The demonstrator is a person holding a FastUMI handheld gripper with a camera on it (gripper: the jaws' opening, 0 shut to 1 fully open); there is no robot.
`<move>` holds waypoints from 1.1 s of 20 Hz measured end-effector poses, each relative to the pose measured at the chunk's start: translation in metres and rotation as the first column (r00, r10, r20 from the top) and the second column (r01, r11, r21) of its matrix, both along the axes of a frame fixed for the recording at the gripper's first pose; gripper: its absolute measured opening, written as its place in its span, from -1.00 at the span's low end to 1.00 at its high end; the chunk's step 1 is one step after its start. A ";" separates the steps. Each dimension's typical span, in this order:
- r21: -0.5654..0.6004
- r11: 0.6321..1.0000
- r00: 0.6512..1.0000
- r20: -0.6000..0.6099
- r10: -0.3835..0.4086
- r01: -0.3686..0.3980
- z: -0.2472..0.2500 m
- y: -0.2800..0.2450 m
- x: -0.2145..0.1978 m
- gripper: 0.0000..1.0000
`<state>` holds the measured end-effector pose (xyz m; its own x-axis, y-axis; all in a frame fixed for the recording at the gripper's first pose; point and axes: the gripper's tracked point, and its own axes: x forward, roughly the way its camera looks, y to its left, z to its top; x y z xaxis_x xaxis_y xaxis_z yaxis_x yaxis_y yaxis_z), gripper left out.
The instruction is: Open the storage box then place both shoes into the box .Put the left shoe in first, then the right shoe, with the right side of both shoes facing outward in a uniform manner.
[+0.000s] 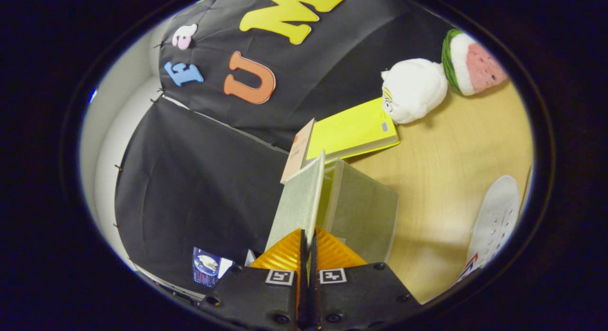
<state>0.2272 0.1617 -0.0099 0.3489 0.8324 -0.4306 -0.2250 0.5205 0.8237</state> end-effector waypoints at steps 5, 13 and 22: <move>0.009 0.999 0.999 0.030 -0.037 0.037 0.057 0.019 -0.007 -0.89; 0.024 0.999 0.998 0.054 -0.040 0.039 0.117 0.105 -0.015 -0.89; -0.079 0.996 0.989 0.141 0.049 -0.038 0.138 0.213 -0.023 -0.72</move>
